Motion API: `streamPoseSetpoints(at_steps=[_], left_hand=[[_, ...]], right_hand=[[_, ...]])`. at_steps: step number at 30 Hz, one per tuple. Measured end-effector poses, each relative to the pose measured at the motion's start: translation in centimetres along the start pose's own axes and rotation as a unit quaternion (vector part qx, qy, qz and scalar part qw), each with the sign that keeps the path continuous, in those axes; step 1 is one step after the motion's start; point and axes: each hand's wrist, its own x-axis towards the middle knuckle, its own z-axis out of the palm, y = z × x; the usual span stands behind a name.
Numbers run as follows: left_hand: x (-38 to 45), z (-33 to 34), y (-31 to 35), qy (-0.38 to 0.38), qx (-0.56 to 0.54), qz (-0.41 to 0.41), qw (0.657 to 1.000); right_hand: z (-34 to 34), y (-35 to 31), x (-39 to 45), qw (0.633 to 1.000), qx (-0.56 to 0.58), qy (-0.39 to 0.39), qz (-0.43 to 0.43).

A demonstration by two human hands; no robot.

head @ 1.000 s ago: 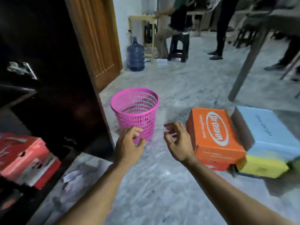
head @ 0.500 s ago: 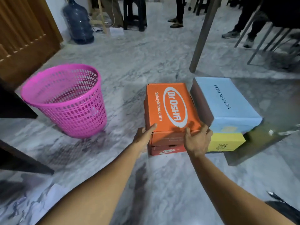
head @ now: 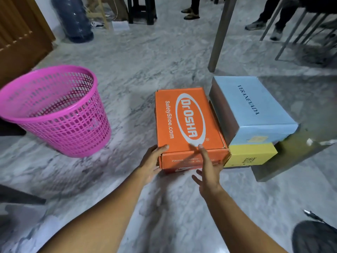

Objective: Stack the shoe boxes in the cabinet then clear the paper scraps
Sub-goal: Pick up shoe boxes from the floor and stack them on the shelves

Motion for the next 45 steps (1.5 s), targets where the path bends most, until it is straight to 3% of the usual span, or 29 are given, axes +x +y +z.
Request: streamPoseSetpoints(at_steps=[3, 10, 14, 18, 20, 25, 29, 37, 41, 45], left_hand=[[-1.9, -0.5, -2.0, -0.005, -0.005, 0.013, 1.0], [-9.6, -1.0, -4.3, -0.007, 0.002, 0.108, 0.994], [-12.7, -4.4, 1.1, 0.118, -0.07, 0.145, 0.98], [-15.6, -10.3, 8.5, 0.209, -0.066, 0.217, 0.951], [-18.8, -12.5, 11.7, 0.19, -0.064, 0.243, 0.949], [-27.5, -17.6, 13.4, 0.09, 0.034, 0.203, 0.974], [-33.6, -22.0, 11.6, 0.059, 0.061, 0.286, 0.955], [-44.6, -29.3, 7.2, 0.122, 0.074, 0.376, 0.916], [-49.3, -32.0, 5.3, 0.2, 0.013, 0.397, 0.896], [-54.1, -34.8, 3.7, 0.277, -0.109, 0.359, 0.885]], right_hand=[[0.1, 0.1, -0.9, 0.999, 0.021, -0.02, 0.039], [-1.9, 0.8, -4.8, 0.992, 0.104, -0.062, 0.04], [-3.6, 0.5, -8.9, 0.985, 0.122, -0.098, 0.068], [-5.1, 0.1, -12.7, 0.971, 0.144, -0.177, 0.075], [-5.3, -0.2, -14.6, 0.961, 0.15, -0.215, 0.083], [-3.7, -2.2, -18.9, 0.956, 0.123, -0.258, 0.069], [-0.8, -4.5, -21.6, 0.946, 0.105, -0.305, 0.034], [8.8, -7.9, -28.2, 0.906, 0.039, -0.422, -0.023], [13.9, -8.2, -33.7, 0.873, -0.002, -0.486, -0.023], [18.4, -7.4, -39.1, 0.828, -0.038, -0.559, -0.028]])
